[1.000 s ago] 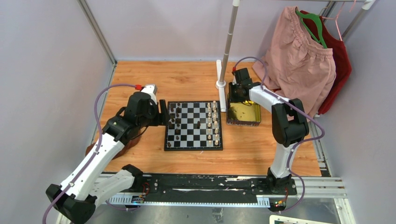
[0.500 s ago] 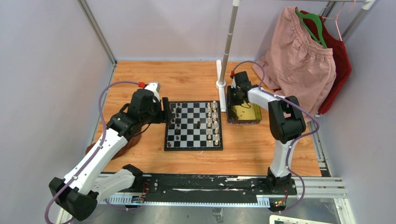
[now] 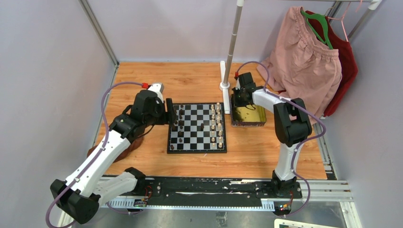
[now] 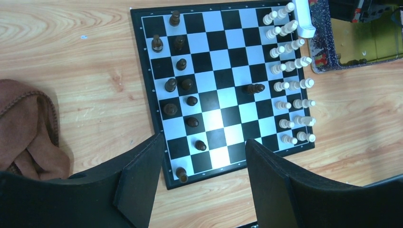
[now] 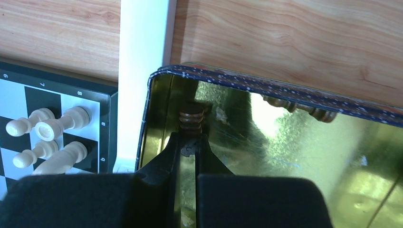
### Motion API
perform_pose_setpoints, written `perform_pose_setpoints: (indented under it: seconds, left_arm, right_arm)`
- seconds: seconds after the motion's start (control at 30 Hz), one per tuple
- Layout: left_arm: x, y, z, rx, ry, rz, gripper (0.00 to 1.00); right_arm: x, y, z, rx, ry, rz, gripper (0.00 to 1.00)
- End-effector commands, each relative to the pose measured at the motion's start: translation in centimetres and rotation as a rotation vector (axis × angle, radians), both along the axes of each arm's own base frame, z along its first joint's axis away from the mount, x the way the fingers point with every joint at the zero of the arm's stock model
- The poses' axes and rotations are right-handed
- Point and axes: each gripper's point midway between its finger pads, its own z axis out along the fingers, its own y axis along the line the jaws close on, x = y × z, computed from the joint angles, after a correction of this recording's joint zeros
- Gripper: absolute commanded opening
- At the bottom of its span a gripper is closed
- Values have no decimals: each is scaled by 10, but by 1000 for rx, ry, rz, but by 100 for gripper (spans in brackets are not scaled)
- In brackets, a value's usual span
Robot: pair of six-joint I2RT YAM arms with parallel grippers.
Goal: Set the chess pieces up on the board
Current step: Pick up the chess piece from the storage box.
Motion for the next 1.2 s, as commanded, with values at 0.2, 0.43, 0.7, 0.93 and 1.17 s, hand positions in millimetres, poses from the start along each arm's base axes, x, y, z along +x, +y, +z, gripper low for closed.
perform_pose_setpoints:
  seconds: [0.2,0.43,0.7,0.93,1.17]
  left_arm:
    - [-1,-4,17,-47,-69,-12,69]
    - [-8,-2,12,-66,-75,-16,69]
    - [-9,-17,5,-146,-79,-53,71]
    - [-4,-43,0,-272,-69,-102,74]
    - [7,-59,0,-348,-60,-108,74]
  right_arm:
    - [-11,-24,46,-64,-64,-30,0]
    - [-31,-6,84,-28,-84,40,0]
    - [-90,65,117,127,-18,328,0]
    - [-152,129,138,246,37,592,0]
    - [-189,169,155,364,86,743,0]
